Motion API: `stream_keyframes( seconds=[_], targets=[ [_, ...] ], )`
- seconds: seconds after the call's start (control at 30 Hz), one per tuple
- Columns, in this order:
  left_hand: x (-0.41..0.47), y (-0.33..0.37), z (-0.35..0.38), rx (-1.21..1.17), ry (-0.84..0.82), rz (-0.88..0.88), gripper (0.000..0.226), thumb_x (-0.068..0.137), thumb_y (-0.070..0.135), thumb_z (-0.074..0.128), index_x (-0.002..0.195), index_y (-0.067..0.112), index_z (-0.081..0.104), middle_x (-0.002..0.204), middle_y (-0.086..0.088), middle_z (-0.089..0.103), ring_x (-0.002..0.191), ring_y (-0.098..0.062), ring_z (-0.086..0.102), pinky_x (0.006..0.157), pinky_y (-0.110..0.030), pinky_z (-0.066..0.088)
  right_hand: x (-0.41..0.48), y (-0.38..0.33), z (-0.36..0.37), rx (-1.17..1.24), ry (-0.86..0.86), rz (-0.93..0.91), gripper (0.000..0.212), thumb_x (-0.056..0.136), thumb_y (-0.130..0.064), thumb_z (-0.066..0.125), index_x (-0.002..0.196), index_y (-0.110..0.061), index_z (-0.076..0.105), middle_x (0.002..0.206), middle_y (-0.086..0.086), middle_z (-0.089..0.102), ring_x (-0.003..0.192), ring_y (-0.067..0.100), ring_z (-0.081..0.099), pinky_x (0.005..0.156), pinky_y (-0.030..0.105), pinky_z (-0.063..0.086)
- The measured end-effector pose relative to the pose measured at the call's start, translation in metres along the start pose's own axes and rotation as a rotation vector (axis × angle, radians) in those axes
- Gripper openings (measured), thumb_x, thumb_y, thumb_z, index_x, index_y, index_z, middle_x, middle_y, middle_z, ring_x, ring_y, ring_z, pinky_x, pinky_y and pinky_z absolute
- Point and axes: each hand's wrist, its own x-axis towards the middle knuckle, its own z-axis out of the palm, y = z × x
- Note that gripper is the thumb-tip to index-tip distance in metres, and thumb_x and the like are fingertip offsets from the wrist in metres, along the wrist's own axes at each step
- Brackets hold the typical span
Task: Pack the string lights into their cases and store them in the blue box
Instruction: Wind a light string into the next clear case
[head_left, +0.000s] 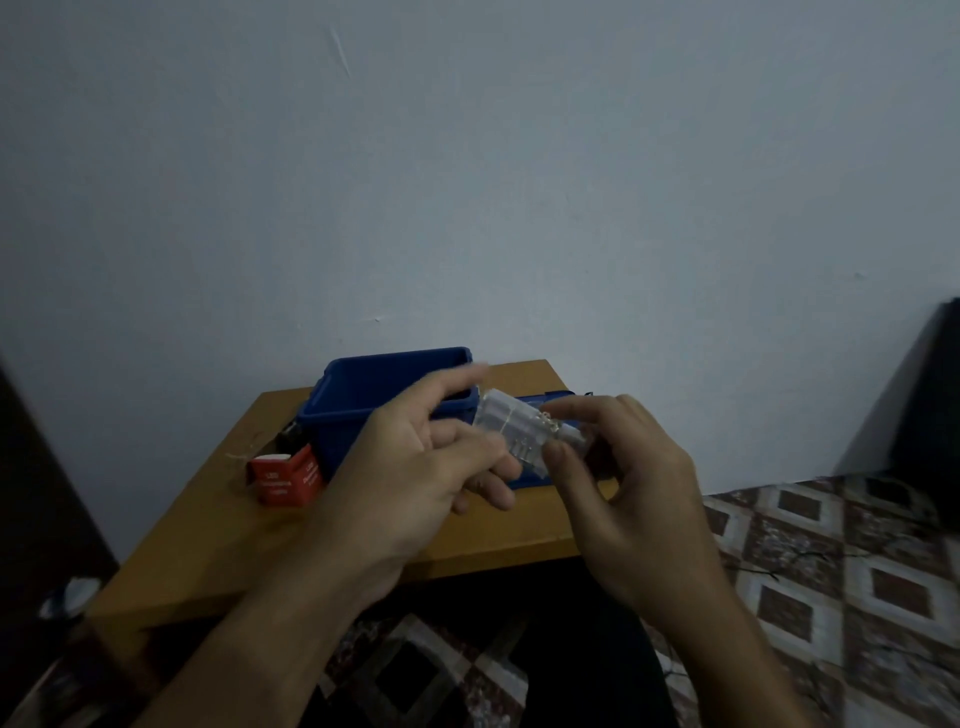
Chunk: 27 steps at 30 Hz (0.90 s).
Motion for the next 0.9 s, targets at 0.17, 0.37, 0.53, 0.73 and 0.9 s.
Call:
stream_keyframes(
  seconds=[0.17, 0.37, 0.53, 0.73, 0.9],
  targets=[
    [0.001, -0.003, 0.005, -0.188, 0.004, -0.174, 0.051, 0.09, 0.007, 0.067, 0.135, 0.02, 0.047, 0.082, -0.013, 0.076, 0.061, -0.017, 0.067, 0.06, -0.031, 0.043, 0.001, 0.0, 0.001, 0.006, 0.055, 0.016, 0.019, 0.093, -0.028, 0.059, 0.111, -0.029, 0.066, 0.092, -0.017, 0.058, 0.082, 0.008, 0.06, 0.063, 0.016, 0.044],
    [0.009, -0.008, -0.003, -0.097, -0.048, -0.191, 0.032, 0.09, 0.009, 0.067, 0.122, 0.013, 0.064, 0.081, -0.01, 0.076, 0.062, -0.015, 0.066, 0.061, -0.028, 0.045, 0.0, 0.007, 0.0, 0.147, -0.049, 0.12, 0.021, 0.097, -0.028, 0.06, 0.114, -0.041, 0.062, 0.078, -0.01, 0.057, 0.07, 0.016, 0.059, 0.06, 0.041, 0.051],
    [0.009, -0.018, -0.004, 0.009, -0.017, -0.138, 0.04, 0.089, 0.008, 0.069, 0.127, 0.013, 0.059, 0.081, -0.01, 0.077, 0.061, -0.015, 0.068, 0.059, -0.026, 0.045, 0.002, 0.005, -0.011, 0.25, -0.249, 0.193, 0.042, 0.1, -0.024, 0.058, 0.126, -0.056, 0.057, 0.074, 0.002, 0.061, 0.07, 0.032, 0.064, 0.067, 0.059, 0.052],
    [0.009, -0.02, -0.003, 0.085, -0.039, -0.087, 0.047, 0.089, 0.01, 0.07, 0.133, 0.017, 0.056, 0.08, -0.007, 0.077, 0.066, -0.016, 0.071, 0.066, -0.029, 0.048, 0.002, 0.006, -0.011, 0.371, -0.302, 0.229, 0.035, 0.1, -0.016, 0.059, 0.121, -0.043, 0.064, 0.07, -0.007, 0.056, 0.069, 0.031, 0.064, 0.071, 0.055, 0.057],
    [0.008, -0.021, -0.006, 0.118, -0.038, -0.062, 0.047, 0.09, 0.01, 0.069, 0.134, 0.017, 0.056, 0.081, -0.006, 0.077, 0.069, -0.017, 0.072, 0.066, -0.029, 0.05, 0.003, 0.006, -0.012, 0.469, -0.259, 0.27, 0.031, 0.099, -0.01, 0.061, 0.113, -0.035, 0.07, 0.068, -0.01, 0.053, 0.063, 0.023, 0.062, 0.068, 0.042, 0.057]
  ],
)
